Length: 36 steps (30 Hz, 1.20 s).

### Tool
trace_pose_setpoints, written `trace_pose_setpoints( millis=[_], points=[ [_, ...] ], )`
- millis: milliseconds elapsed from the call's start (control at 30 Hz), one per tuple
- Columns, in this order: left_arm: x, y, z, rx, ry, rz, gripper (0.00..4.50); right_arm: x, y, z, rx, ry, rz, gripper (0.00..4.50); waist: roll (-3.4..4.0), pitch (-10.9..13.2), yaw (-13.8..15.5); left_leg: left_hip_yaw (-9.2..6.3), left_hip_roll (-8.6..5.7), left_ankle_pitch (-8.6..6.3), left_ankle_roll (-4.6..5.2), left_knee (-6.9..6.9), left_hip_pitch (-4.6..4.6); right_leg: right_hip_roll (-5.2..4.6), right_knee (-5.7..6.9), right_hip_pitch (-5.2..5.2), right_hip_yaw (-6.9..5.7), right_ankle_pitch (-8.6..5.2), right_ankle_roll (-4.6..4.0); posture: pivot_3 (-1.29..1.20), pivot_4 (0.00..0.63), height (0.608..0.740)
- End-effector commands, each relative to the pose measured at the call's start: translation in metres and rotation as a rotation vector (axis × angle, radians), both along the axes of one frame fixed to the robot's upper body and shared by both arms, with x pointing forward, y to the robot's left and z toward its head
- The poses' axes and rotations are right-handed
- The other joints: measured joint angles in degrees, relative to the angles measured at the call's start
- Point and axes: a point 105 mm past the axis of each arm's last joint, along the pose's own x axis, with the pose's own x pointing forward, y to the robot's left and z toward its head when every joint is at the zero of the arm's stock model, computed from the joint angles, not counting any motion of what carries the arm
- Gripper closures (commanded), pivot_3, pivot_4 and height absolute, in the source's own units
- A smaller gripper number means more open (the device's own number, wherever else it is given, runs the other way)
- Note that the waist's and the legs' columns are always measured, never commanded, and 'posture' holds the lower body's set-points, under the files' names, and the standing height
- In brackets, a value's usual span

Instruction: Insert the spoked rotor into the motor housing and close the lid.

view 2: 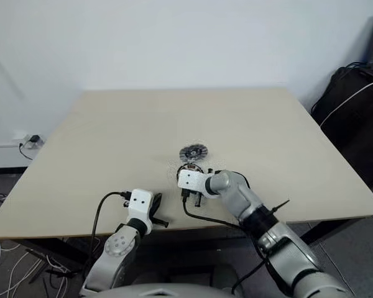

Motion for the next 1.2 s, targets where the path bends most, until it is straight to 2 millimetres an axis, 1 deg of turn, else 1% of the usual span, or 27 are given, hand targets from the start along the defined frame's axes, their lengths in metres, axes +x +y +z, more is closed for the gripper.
trace_pose_setpoints(
  millis=[33,200,300,400,600,767,867,933,1000,1067,1133,1200],
  points=[
    [0.003,-0.006,0.006,-0.018,-0.028,-0.011,4.50,0.004,0.000,0.038,0.099,-0.084,-0.086,4.41,0.00,0.00,0.10,0.01,0.00,0.02,-0.05,0.00,-0.03,0.00,-0.02,-0.04,0.00,0.00,0.00,0.00,0.000,0.740],
    [0.003,-0.008,0.006,-0.026,-0.028,-0.016,4.50,-0.013,-0.007,0.047,0.187,-0.015,-0.230,4.41,-0.02,0.02,0.23,-0.01,0.00,-0.02,-0.01,0.00,-0.11,0.00,-0.12,-0.08,-0.04,-0.01,0.00,0.00,0.000,0.740],
    [0.003,-0.010,0.005,-0.030,-0.027,-0.018,4.50,-0.023,-0.007,0.051,0.262,0.064,-0.324,4.41,-0.09,0.07,0.25,-0.01,0.00,-0.13,0.19,0.00,-0.10,0.00,-0.12,-0.06,-0.04,-0.01,0.01,0.00,0.000,0.740],
    [0.003,-0.011,0.005,-0.033,-0.024,-0.019,4.50,-0.031,-0.006,0.054,0.332,0.141,-0.415,4.41,-0.09,0.08,0.25,-0.05,0.01,-0.13,0.19,0.00,-0.10,0.00,-0.11,-0.06,-0.08,-0.01,0.00,0.00,0.000,0.740],
    [0.003,-0.012,0.004,-0.037,-0.021,-0.024,4.50,-0.036,-0.002,0.057,0.439,0.306,-0.607,4.41,-0.11,0.09,0.22,-0.08,0.01,-0.12,0.17,0.00,-0.10,0.00,-0.09,-0.07,-0.10,-0.01,0.00,0.00,0.000,0.740],
    [0.003,-0.012,0.003,-0.038,-0.020,-0.024,4.50,-0.032,0.002,0.055,0.459,0.335,-0.689,4.41,-0.08,0.11,0.08,-0.08,0.00,-0.12,0.17,0.00,-0.12,-0.01,-0.08,-0.08,-0.11,-0.01,0.00,0.00,0.000,0.740],
    [0.004,-0.011,0.004,-0.036,-0.022,-0.022,4.50,-0.017,0.003,0.052,0.530,0.363,-0.822,4.46,-0.11,0.08,-0.14,-0.10,0.00,-0.11,0.15,0.00,-0.09,0.00,-0.07,-0.05,-0.12,-0.01,0.00,0.00,0.000,0.740],
    [0.004,-0.011,0.003,-0.034,-0.022,-0.020,4.50,-0.010,0.005,0.051,0.561,0.381,-0.873,4.46,-0.12,0.08,-0.31,-0.10,0.01,-0.08,0.10,-0.02,-0.06,0.01,-0.02,-0.04,-0.13,-0.01,0.00,0.00,0.000,0.740],
    [0.003,-0.010,0.004,-0.032,-0.023,-0.019,4.50,-0.006,0.010,0.051,0.573,0.388,-0.878,4.46,-0.14,0.09,-0.35,-0.12,0.00,-0.08,0.10,-0.01,-0.07,0.00,-0.02,-0.02,-0.13,-0.01,0.00,0.00,0.000,0.740],
    [0.003,-0.009,0.004,-0.030,-0.024,-0.017,4.50,-0.005,0.020,0.056,0.583,0.384,-0.829,4.46,-0.13,0.09,-0.51,-0.14,0.00,-0.08,0.11,-0.01,-0.07,0.00,-0.03,-0.03,-0.13,-0.01,0.00,0.00,0.000,0.740],
    [0.003,-0.008,0.004,-0.029,-0.025,-0.013,4.50,-0.011,0.033,0.066,0.611,0.395,-0.713,4.46,-0.10,0.11,-0.63,-0.15,0.00,-0.06,0.07,-0.03,-0.09,0.00,-0.03,-0.05,-0.13,-0.02,-0.01,0.00,0.000,0.740],
    [0.003,-0.007,0.004,-0.028,-0.025,-0.011,4.50,-0.019,0.042,0.075,0.626,0.383,-0.583,4.46,-0.10,0.11,-0.71,-0.15,0.00,-0.03,0.02,-0.06,-0.10,0.00,-0.05,-0.07,-0.13,-0.02,-0.01,0.00,0.000,0.740]
  ],
)
